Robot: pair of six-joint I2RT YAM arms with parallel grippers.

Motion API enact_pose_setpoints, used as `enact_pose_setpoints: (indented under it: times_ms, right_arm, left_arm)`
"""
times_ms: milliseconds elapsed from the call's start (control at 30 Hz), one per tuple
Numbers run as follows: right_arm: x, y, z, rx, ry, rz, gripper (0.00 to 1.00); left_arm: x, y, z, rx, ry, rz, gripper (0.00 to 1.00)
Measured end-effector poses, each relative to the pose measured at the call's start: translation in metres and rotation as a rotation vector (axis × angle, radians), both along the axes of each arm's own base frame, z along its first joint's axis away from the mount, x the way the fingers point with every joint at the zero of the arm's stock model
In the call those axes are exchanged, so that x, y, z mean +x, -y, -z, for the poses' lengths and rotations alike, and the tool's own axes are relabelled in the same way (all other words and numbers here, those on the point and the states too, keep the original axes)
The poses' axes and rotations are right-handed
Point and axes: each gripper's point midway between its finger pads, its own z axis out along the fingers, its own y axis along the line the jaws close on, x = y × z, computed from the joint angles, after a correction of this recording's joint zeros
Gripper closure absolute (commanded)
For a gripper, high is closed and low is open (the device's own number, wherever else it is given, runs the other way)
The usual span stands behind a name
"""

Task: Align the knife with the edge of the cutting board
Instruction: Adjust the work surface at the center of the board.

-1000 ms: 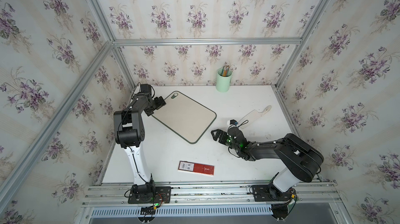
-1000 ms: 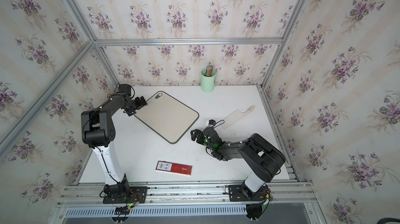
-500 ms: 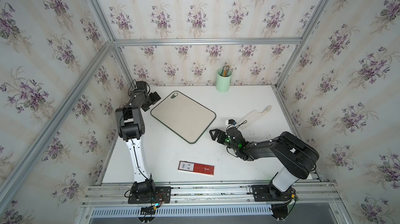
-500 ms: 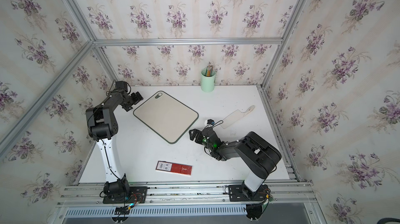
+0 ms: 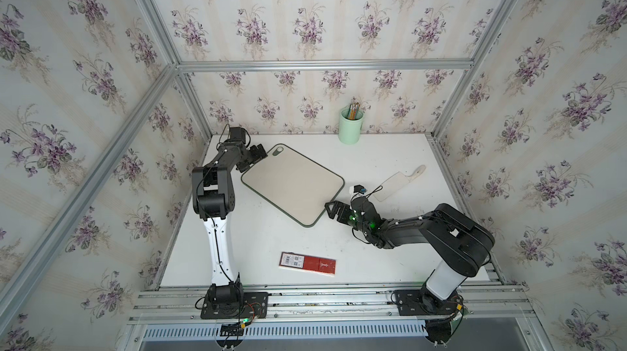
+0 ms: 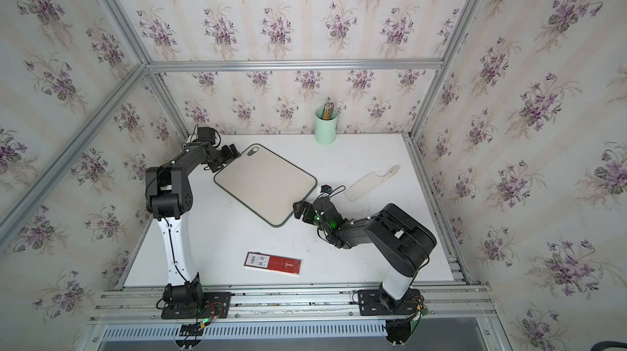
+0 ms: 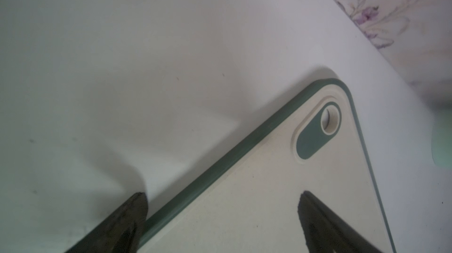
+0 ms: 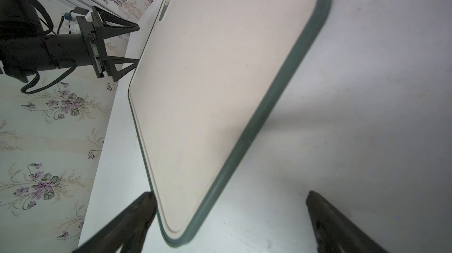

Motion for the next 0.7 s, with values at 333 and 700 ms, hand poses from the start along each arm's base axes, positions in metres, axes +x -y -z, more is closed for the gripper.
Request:
enact_pose_setpoints:
  times_ms: [333, 700]
  right_arm:
    - [0.007, 0.019, 0.004, -0.097, 0.026, 0.061, 0.0]
    - [-0.011, 0.053, 0.011, -0.261, -0.051, 0.087, 0.0]
  left_arm:
    - [-0.119, 0.039, 0.006, 0.093, 0.072, 0.06, 0.01]
    - [-0.222, 0.076, 0.006, 0.142, 0.17, 0.12, 0.0]
